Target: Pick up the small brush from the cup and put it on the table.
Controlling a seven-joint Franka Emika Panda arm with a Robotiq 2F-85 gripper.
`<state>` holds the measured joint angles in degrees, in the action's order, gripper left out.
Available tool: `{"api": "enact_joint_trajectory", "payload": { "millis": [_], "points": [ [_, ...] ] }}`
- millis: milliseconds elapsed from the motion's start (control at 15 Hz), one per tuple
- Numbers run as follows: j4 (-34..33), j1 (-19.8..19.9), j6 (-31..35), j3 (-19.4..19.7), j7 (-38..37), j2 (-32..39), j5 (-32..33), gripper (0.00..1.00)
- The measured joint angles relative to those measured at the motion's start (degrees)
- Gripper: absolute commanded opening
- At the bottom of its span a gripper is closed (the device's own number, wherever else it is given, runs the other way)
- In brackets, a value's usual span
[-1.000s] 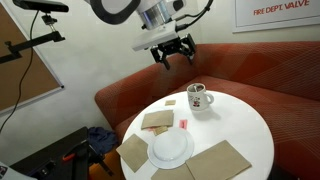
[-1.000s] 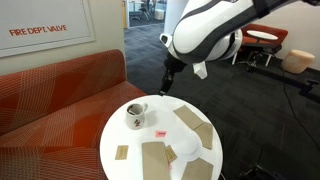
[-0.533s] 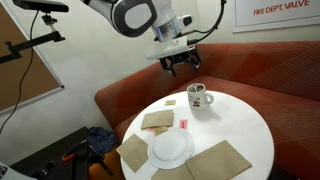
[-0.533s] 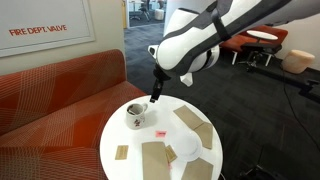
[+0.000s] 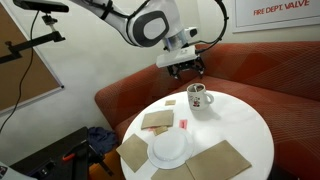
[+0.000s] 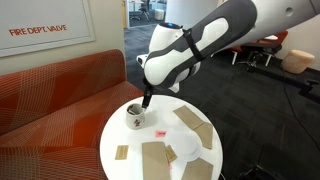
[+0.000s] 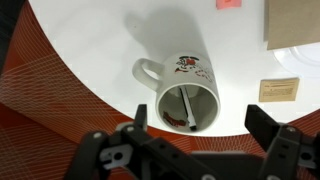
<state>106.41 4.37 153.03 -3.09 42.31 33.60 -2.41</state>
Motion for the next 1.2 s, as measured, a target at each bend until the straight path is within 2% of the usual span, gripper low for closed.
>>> {"api": "enact_joint_trajectory", "payload": {
  "millis": [733, 800, 867, 1067, 1200],
  "points": [
    [-8.06, -0.72, -2.17, -0.69, -0.04, 8.46, 6.45, 0.99],
    [-8.85, -0.95, -2.58, -0.72, -0.04, 9.06, 6.79, 0.94],
    [-9.66, -1.2, -3.07, -0.74, -0.04, 9.61, 7.05, 0.8],
    [-11.8, -1.85, -4.3, -0.85, -0.04, 10.86, 7.65, 0.56],
    [-13.15, -2.11, -5.35, -0.92, -0.04, 11.51, 7.73, 0.43]
  ]
}}
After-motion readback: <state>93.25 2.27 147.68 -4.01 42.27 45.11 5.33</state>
